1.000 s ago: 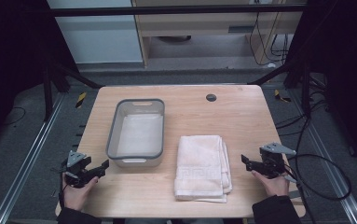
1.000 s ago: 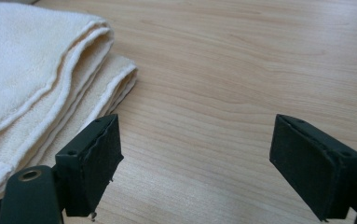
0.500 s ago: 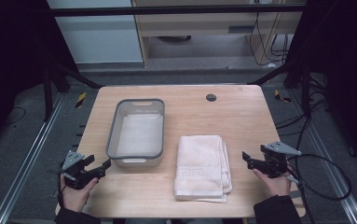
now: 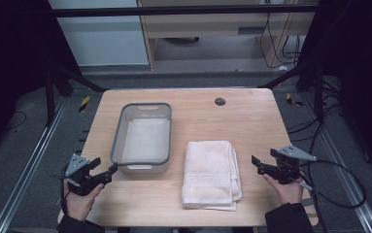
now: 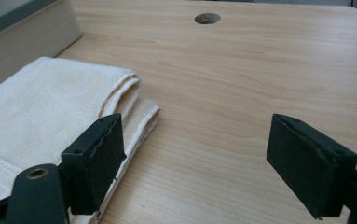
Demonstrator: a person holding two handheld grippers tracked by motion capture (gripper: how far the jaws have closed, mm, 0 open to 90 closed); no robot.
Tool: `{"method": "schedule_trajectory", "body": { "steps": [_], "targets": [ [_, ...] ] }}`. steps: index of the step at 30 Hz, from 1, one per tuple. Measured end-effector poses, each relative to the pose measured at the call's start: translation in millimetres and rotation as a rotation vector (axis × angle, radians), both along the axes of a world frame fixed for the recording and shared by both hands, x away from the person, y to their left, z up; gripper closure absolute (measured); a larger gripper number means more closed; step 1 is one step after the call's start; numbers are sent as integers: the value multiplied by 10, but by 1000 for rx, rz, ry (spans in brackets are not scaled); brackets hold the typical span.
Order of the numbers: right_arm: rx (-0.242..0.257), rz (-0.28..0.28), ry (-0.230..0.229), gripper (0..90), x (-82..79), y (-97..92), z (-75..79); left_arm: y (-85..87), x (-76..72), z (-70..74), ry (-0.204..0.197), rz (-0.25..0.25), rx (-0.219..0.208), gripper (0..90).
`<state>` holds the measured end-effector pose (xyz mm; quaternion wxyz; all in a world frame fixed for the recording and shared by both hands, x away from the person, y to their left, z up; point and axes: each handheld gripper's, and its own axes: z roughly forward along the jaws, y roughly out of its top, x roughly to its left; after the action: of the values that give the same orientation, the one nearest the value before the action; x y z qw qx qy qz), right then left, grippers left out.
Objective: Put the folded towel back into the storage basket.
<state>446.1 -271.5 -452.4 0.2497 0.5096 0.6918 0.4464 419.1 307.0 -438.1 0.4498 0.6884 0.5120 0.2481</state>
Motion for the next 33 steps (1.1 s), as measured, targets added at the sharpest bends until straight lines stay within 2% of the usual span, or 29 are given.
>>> {"method": "schedule_trajectory", "body": {
  "steps": [11,17,22,30,33],
  "targets": [
    [-10,12,-20,192,22,17,89,-99,56,91,-6,-27,-4,268],
    [7,19,-37,193,31,29,159,-183,71,143,-18,-37,-13,273],
    [26,20,-42,198,54,46,212,-299,103,182,-27,-58,-16,275],
    [22,38,-70,200,106,108,305,-527,155,222,-38,-99,-5,274],
    [21,43,-67,200,118,123,320,-604,172,225,-38,-114,-2,273]
  ]
}}
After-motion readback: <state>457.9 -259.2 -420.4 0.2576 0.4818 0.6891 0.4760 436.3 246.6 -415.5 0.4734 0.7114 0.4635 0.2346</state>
